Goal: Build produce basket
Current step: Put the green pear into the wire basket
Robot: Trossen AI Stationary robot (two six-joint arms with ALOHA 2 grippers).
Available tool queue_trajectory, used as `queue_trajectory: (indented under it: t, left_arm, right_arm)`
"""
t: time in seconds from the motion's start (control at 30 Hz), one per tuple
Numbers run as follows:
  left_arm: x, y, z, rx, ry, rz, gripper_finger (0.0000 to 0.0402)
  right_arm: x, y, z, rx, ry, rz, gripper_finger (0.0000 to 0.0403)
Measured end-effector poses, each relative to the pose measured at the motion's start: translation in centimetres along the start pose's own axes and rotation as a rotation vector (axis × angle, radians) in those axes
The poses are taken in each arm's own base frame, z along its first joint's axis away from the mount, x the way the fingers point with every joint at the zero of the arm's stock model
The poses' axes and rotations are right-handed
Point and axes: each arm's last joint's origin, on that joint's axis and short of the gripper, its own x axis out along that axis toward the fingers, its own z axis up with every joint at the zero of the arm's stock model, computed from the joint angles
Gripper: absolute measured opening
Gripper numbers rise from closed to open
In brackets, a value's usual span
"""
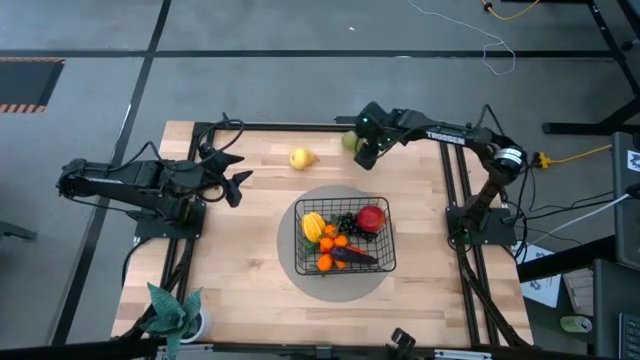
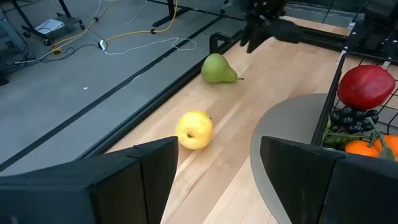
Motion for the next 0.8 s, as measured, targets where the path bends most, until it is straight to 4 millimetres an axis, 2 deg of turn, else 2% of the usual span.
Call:
queue_trajectory:
  t: [0.1, 0.2, 0.37, 0.43, 0.67, 0.8]
  left_arm:
    - [0.0, 0.0, 0.0, 0.002, 0.001, 0.0, 0.0218]
    - [0.0, 0.0, 0.0, 0.007, 0.004, 0.001, 0.0218]
    - [0.0, 0.0, -0.1, 0.012, 0.01, 0.003, 0.0218]
    - [0.0, 0.0, -0.1, 0.013, 0.01, 0.003, 0.0218]
    - [0.0, 0.0, -0.1, 0.012, 0.009, 0.003, 0.0218]
    - [0.0, 0.0, -0.1, 0.012, 0.009, 0.003, 0.0218]
  right_arm:
    - [0.5, 0.0, 0.7, 0.053, -0.042, -0.002, 0.0133]
    - [1.5, 0.1, 0.2, 0.059, 0.011, -0.006, 0.0133]
    - [0.8, -0.1, 0.2, 0.122, 0.005, -0.053, 0.0133]
    - [1.3, 0.1, -0.2, 0.138, 0.029, -0.052, 0.0133]
    - [4.3, 2.3, -2.4, 0.199, -0.083, -0.02, 0.0133]
    - [5.2, 3.4, -3.4, 0.245, -0.103, -0.003, 0.0133]
